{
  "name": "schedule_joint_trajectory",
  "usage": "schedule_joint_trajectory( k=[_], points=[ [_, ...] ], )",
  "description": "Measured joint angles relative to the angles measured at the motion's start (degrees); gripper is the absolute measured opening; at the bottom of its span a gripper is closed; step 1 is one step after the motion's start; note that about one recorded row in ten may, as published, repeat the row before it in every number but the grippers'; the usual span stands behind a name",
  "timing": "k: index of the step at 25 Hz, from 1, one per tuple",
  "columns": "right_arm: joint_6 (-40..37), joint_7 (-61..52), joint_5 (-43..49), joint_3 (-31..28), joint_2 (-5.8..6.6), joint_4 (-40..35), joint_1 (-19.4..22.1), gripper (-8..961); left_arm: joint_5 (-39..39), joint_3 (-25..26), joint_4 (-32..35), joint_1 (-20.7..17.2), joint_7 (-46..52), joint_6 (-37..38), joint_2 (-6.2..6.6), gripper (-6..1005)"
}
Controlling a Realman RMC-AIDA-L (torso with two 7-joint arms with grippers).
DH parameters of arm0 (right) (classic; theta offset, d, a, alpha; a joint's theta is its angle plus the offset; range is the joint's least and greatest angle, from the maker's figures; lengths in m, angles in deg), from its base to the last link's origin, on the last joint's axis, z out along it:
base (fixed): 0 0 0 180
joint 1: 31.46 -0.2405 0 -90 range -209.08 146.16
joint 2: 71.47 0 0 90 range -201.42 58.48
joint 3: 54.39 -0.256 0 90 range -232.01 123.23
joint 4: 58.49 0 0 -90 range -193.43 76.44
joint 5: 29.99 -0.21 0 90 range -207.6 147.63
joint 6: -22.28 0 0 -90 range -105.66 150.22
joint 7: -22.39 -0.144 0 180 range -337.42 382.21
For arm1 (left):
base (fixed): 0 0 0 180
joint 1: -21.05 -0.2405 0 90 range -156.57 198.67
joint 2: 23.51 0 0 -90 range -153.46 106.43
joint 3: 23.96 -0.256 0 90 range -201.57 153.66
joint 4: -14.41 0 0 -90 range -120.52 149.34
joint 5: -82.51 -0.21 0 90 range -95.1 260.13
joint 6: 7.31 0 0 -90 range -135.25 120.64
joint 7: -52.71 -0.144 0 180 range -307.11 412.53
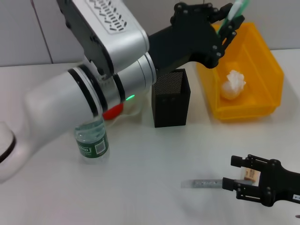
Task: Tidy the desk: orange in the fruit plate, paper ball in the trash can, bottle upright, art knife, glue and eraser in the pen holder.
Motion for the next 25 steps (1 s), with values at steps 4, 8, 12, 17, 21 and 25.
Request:
schedule_joint_trajectory(
  k=[4, 8, 12, 17, 21, 25],
  points=[
    [0.49, 0.0, 0.0, 0.21, 0.0, -0.11, -0.15, 771, 21.38, -1.42, -13.48, 4.51, -16.02, 6.38, 0.01, 187],
    [0.55, 0.0, 0.0, 0.1, -0.01, -0.17, -0.16, 770, 35.75, -5.16, -24.42, 8.44, -28.42, 11.96, -0.01, 187],
    [0.74, -0.04, 0.02, 0.09, 0.0, -0.21, -0.31, 770, 37.97, -5.9, -27.01, 9.4, -29.49, 12.21, 0.0, 187],
    [1.8, -0.08, 0.02, 0.44, -0.01, -1.21, -1.33, 770, 38.27, -5.99, -28.96, 10.33, -29.57, 12.05, 0.0, 187],
    [2.33, -0.09, 0.02, 0.55, -0.01, -1.64, -1.76, 770, 38.44, -6.4, -31.41, 11.32, -29.7, 11.77, 0.0, 187],
    [2.65, -0.09, 0.04, 0.6, -0.01, -1.7, -1.84, 770, 38.53, -6.49, -31.36, 11.05, -29.9, 12.03, 0.0, 187]
  ],
)
